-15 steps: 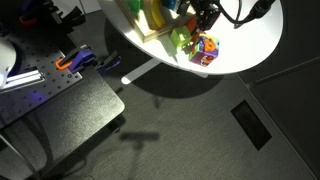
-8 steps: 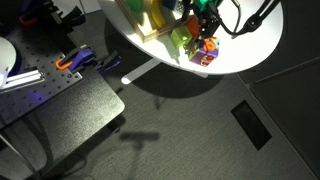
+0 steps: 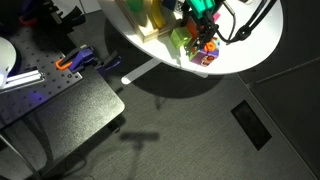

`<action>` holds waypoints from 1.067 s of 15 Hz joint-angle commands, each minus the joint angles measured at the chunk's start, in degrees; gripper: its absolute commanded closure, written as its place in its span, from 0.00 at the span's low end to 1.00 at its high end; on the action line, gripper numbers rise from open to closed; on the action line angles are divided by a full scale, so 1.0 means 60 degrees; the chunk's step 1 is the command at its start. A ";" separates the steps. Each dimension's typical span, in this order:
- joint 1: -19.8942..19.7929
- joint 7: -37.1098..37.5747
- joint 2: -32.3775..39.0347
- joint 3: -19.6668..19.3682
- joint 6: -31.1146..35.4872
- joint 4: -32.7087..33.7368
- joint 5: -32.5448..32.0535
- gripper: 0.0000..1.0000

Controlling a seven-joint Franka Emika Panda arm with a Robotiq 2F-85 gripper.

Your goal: Put the yellow block in the box.

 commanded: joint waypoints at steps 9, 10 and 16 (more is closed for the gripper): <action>0.0173 0.0233 0.0013 0.0131 0.0145 -0.0043 -0.0240 0.00; 0.0189 0.0228 0.0007 0.0140 0.0142 -0.0050 -0.0240 0.00; 0.0232 0.0248 0.0063 0.0137 0.0137 -0.0083 -0.0278 0.00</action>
